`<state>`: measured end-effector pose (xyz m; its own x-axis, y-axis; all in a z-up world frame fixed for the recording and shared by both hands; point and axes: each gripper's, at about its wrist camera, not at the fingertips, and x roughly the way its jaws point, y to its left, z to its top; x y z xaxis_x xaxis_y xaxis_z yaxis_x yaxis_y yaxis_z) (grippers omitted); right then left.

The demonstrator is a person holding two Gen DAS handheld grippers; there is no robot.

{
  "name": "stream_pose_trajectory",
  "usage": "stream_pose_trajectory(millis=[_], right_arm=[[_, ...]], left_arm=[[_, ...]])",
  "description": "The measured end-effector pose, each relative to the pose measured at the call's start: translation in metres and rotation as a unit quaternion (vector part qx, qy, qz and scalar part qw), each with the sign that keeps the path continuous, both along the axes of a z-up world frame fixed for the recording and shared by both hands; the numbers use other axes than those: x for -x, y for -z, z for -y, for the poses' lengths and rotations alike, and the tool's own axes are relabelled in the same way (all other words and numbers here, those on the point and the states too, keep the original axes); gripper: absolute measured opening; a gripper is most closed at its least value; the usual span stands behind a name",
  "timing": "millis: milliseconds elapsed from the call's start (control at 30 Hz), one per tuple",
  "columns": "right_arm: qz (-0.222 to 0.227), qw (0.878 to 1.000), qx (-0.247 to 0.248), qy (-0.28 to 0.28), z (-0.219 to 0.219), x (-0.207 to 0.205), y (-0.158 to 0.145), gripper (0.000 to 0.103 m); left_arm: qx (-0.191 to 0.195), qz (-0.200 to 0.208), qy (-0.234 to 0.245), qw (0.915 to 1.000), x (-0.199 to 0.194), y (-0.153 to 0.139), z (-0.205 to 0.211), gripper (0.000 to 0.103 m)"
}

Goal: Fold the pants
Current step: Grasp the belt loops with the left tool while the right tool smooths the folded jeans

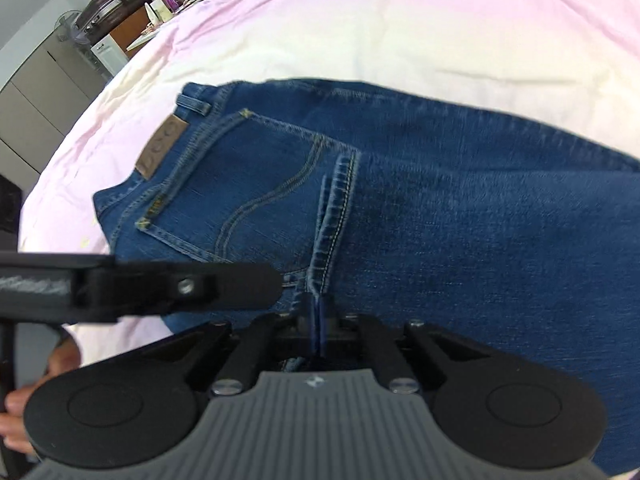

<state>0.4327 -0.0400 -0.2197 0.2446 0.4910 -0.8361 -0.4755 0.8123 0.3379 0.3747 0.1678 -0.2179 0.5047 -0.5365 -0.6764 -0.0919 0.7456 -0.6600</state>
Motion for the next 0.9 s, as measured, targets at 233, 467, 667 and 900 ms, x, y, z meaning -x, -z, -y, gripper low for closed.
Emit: stream_pose_trajectory(millis=[233, 467, 667, 900], right_arm=[[0.003, 1.0, -0.02, -0.007, 0.017, 0.007, -0.01, 0.033], [0.065, 0.997, 0.032, 0.021, 0.077, 0.025, -0.028, 0.037], [0.057, 0.995, 0.033, 0.075, 0.132, 0.032, -0.016, 0.037], [0.07, 0.992, 0.035, 0.096, 0.152, 0.038, -0.024, 0.037]], left_arm=[[0.002, -0.011, 0.002, 0.9999, -0.009, 0.006, 0.011, 0.081], [-0.057, -0.012, -0.005, 0.9983, -0.021, 0.015, 0.04, 0.071], [-0.147, 0.013, 0.019, 0.9889, -0.018, 0.01, 0.072, 0.019], [-0.21, 0.092, 0.02, 0.9732, 0.006, -0.033, 0.095, 0.01]])
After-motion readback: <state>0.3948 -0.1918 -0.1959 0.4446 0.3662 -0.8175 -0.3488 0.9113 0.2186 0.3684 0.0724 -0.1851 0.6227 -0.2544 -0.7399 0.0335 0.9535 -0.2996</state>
